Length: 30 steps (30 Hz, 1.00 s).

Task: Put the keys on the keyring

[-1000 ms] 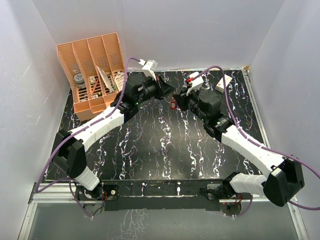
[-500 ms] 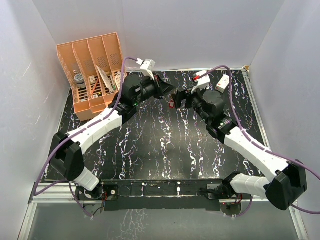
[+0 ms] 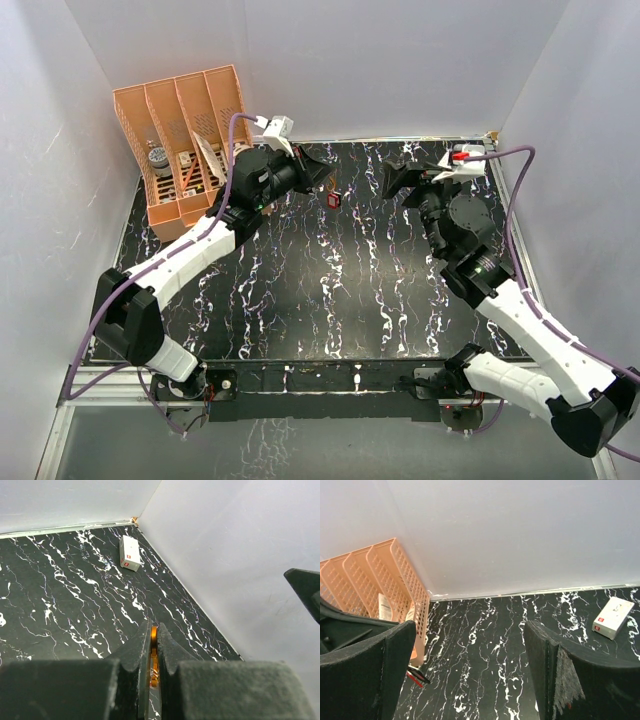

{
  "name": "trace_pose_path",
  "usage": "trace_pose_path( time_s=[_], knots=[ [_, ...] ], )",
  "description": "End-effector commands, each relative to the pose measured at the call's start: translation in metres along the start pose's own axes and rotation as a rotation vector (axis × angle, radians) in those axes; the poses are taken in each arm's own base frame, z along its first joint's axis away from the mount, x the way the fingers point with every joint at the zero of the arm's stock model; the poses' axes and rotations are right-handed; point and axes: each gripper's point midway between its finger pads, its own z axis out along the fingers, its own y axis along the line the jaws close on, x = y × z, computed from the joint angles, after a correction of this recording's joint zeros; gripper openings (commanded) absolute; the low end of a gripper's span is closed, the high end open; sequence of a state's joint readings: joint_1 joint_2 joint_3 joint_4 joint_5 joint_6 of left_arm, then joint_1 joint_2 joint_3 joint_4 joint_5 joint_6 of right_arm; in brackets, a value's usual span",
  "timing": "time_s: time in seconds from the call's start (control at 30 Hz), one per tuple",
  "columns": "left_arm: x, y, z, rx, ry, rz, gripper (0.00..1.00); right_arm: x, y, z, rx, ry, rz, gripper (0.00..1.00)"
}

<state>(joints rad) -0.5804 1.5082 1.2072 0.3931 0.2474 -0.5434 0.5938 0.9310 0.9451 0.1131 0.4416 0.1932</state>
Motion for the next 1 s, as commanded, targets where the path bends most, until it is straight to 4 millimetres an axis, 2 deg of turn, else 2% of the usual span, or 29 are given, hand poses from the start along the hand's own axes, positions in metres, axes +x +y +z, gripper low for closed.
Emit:
trace_pose_path(
  time_s=[0.0,0.17,0.3,0.37,0.43,0.53,0.6,0.77,0.87,0.97],
  knots=[
    [-0.026,-0.016,-0.013,0.037,-0.073,0.02,0.0,-0.011,-0.009,0.005,0.071,-0.026,0.025,0.87],
    [-0.028,-0.007,-0.017,0.008,-0.087,0.021,0.0,-0.004,-0.006,0.009,0.064,-0.006,0.017,0.88],
    [-0.037,0.033,-0.03,-0.184,-0.144,0.027,0.0,-0.004,-0.005,0.01,0.058,-0.002,0.02,0.88],
    [-0.037,0.044,-0.034,-0.24,-0.155,0.044,0.0,-0.002,-0.005,0.01,0.057,0.0,0.022,0.88],
    [-0.032,0.036,-0.033,-0.154,-0.147,0.02,0.0,0.0,-0.004,0.011,0.055,0.004,0.02,0.88],
    [-0.027,0.009,-0.03,0.084,-0.14,-0.093,0.0,0.002,-0.003,0.012,0.054,0.011,0.018,0.88],
    [-0.02,0.005,-0.026,0.133,-0.115,-0.108,0.0,0.002,-0.003,0.013,0.055,0.012,0.016,0.88],
    [-0.009,0.05,-0.025,-0.083,-0.096,-0.049,0.0,0.001,-0.005,0.011,0.059,0.009,0.016,0.88],
    [0.0,0.06,-0.021,-0.108,-0.076,-0.05,0.0,0.001,-0.004,0.011,0.059,0.008,0.016,0.88],
    [0.018,0.066,-0.011,-0.087,-0.035,-0.081,0.0,0.003,-0.003,0.013,0.055,0.012,0.015,0.88]
  ],
)
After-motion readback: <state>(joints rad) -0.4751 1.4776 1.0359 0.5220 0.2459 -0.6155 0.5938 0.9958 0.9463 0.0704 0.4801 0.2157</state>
